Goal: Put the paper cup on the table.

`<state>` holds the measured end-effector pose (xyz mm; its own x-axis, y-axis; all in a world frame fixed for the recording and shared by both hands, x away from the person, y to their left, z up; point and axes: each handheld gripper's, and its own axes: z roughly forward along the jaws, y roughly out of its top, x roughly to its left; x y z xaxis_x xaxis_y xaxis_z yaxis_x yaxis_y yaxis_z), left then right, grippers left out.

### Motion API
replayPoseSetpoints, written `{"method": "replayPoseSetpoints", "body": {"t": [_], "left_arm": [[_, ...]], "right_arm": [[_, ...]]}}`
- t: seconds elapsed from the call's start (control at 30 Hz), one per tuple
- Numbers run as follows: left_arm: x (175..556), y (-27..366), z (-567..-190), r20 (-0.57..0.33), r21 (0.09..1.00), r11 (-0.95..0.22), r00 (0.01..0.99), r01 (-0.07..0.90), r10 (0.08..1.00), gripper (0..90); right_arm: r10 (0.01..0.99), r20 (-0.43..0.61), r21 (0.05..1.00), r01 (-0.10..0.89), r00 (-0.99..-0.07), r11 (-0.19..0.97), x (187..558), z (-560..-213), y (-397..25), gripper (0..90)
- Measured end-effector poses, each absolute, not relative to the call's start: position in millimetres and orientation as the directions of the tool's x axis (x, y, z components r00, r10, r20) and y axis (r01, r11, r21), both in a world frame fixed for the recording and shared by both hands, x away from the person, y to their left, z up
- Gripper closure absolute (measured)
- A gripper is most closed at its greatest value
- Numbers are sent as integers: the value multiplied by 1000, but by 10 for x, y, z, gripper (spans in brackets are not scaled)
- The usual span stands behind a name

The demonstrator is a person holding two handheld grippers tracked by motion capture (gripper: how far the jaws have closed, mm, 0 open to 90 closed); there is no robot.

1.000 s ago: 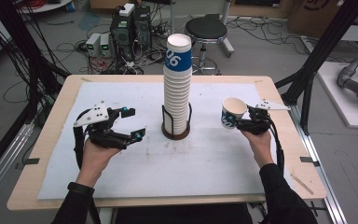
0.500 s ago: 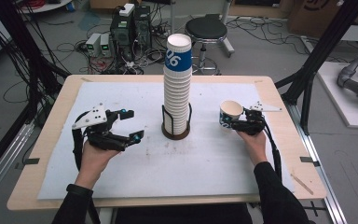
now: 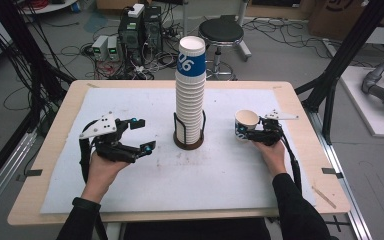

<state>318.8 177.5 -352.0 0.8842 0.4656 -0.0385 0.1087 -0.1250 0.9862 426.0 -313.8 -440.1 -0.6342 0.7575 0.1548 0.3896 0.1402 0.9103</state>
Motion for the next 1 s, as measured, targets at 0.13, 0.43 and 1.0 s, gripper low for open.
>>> {"method": "replayPoseSetpoints", "body": {"t": [0.13,0.43,1.0], "left_arm": [[3189,1773,-3520,-36,986,-127,885,107,465,167],[3190,1763,-3518,-38,986,-126,886,108,461,167],[3200,1755,-3515,-47,985,-126,892,116,449,167]], "right_arm": [[768,144,904,399,-624,154,4234,-4391,-3141,186],[816,97,888,420,-570,188,4185,-4364,-3124,165],[838,64,858,459,-542,231,4083,-4312,-3148,141]]}}
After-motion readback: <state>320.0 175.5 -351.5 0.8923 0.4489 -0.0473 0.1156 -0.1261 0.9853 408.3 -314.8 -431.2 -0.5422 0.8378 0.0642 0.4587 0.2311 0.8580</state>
